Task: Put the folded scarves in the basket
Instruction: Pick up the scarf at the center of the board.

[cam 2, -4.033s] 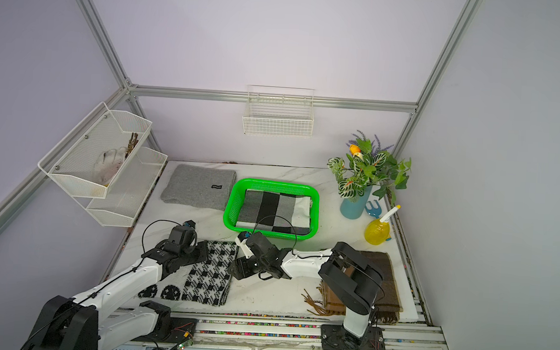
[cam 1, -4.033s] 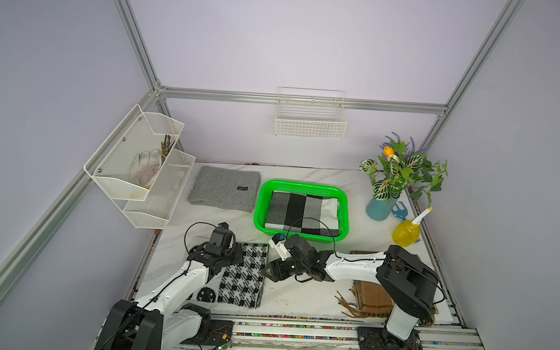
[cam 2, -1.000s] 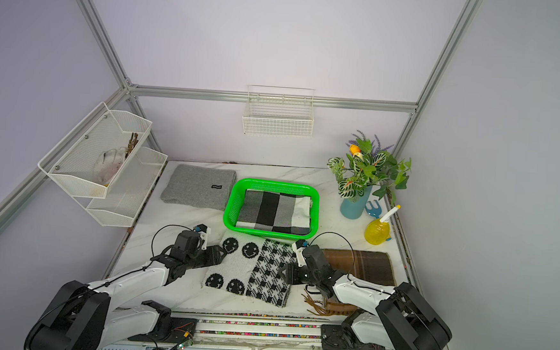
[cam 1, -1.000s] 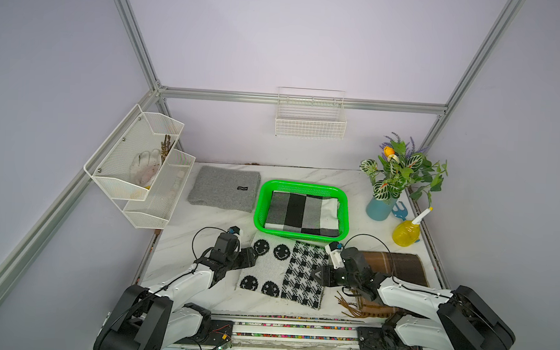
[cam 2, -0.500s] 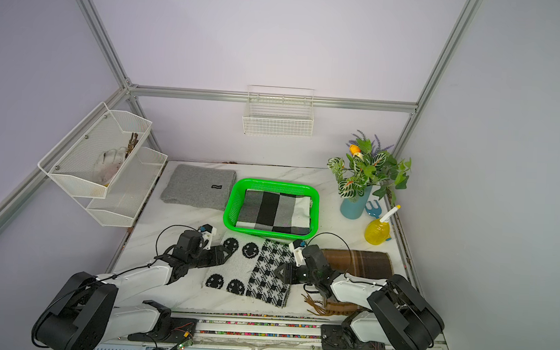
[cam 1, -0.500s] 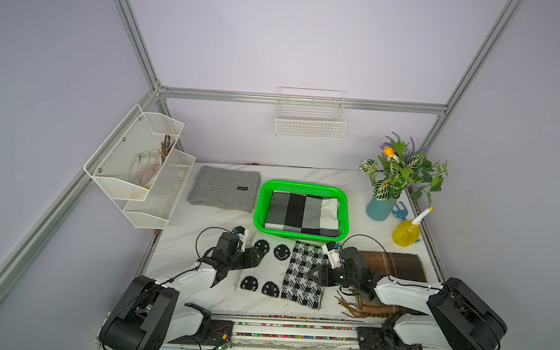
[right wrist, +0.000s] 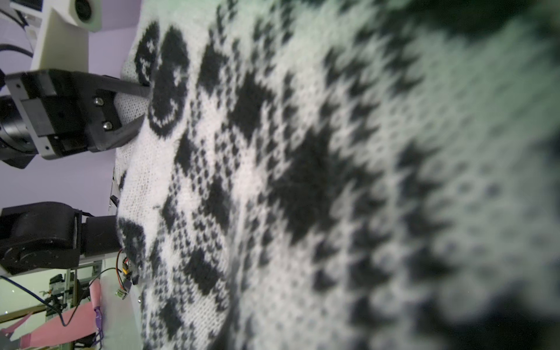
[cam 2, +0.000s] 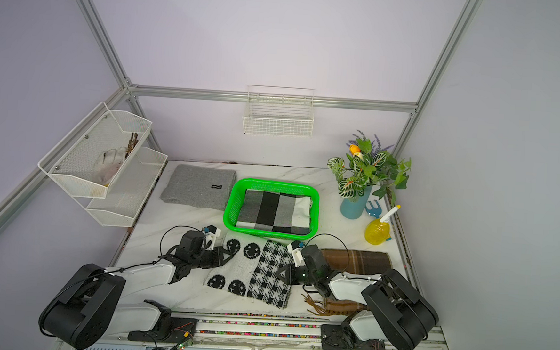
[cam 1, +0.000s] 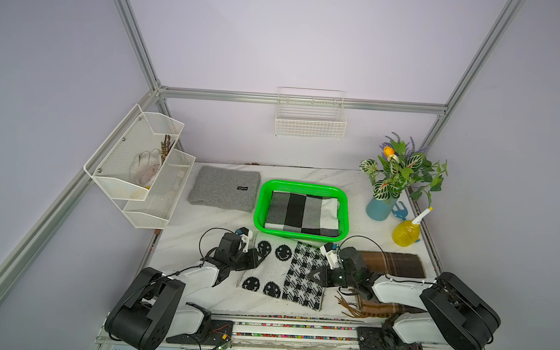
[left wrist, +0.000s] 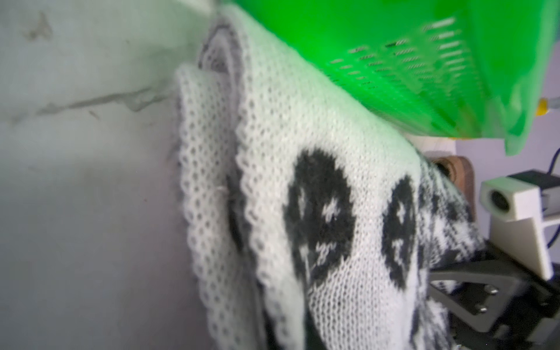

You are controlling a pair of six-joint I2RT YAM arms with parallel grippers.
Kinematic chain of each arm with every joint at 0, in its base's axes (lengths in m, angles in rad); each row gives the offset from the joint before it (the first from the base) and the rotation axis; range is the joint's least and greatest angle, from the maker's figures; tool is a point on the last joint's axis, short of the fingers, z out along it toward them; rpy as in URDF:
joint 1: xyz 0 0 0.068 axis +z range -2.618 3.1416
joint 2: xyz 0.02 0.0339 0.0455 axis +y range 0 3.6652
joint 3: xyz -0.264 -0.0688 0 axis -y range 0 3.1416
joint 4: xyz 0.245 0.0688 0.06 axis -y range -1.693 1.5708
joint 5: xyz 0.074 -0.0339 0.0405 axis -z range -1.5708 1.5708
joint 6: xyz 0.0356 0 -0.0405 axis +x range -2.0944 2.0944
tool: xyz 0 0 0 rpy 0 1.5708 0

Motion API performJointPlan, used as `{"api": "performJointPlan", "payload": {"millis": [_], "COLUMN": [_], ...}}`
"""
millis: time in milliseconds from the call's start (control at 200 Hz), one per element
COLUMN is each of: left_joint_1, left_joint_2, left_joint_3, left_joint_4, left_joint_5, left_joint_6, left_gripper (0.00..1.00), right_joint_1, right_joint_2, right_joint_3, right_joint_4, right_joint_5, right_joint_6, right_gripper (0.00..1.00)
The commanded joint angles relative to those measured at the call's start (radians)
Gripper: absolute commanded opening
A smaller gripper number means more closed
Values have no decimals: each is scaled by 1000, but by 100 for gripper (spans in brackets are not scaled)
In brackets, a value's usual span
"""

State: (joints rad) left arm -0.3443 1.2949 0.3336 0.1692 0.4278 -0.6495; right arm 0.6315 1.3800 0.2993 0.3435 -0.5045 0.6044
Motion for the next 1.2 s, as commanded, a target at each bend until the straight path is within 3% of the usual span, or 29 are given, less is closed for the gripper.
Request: {"api": "performJointPlan", "payload": {"millis": [0, 35, 410, 645, 825, 985, 1195], "left_joint_1": [-26, -29, -69, -95, -96, -97, -80], "left_joint_2": [-36, -53, -301, -389, -392, -315, -116], "left_joint_3": [-15, -16, 62, 151, 325, 462, 645], "left_joint_4": [17, 9, -157, -235, -359, -339, -293], "left_joint_5": [65, 57, 20, 32, 16, -30, -48], "left_joint_6": [-9, -9, -48, -64, -21, -16, -5], "left_gripper": [0, 0, 0, 0, 0, 0, 0], "right_joint_1": [3, 3, 7, 31, 30, 22, -56], "right_joint_2": [-17, -31, -302, -462, -542, -462, -228], "right_joint_3": [-6, -10, 26, 158, 340, 572, 786], "right_joint_4": [-12, -13, -183, -419, -550, -655, -704], "right_joint_5": [-51, -48, -27, 14, 111, 205, 172], "right_joint_6": [-10, -11, -24, -67, -109, -162, -220], "right_gripper": [7, 0, 0, 0, 0, 0, 0]}}
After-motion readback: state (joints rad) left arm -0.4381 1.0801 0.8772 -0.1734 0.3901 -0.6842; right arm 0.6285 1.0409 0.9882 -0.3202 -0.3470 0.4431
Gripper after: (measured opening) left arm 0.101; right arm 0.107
